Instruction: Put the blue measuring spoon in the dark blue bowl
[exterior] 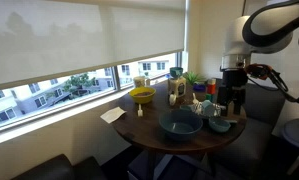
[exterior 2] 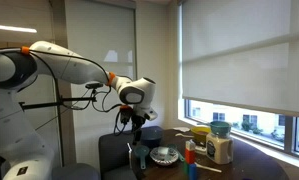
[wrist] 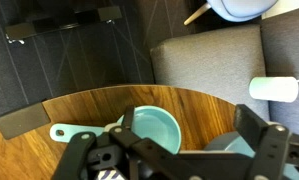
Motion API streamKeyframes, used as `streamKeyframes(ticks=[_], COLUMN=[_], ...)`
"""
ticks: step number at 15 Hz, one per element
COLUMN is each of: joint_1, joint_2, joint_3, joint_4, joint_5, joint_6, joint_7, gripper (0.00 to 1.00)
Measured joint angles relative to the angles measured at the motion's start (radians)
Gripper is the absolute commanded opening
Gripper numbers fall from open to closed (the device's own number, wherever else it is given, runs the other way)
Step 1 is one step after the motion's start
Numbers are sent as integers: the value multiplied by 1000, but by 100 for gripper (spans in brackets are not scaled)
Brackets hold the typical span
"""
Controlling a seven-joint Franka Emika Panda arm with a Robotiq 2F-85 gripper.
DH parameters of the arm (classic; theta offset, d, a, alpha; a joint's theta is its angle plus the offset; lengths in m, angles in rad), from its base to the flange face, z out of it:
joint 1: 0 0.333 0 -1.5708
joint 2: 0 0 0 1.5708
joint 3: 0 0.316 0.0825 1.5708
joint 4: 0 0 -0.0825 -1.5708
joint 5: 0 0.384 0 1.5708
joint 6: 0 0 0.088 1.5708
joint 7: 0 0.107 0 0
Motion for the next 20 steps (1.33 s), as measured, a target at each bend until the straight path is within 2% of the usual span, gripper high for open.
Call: streamKeyframes(ticks=[11,17,20], joint_1=[-2,0,12], joint_2=[0,22,37], joint_3=[2,42,52], joint_4=[-1,-47,-63], joint_5=[-3,-24,-24], joint_6=[7,185,224], joint_7=[-1,-105,-188], gripper=[100,100,100])
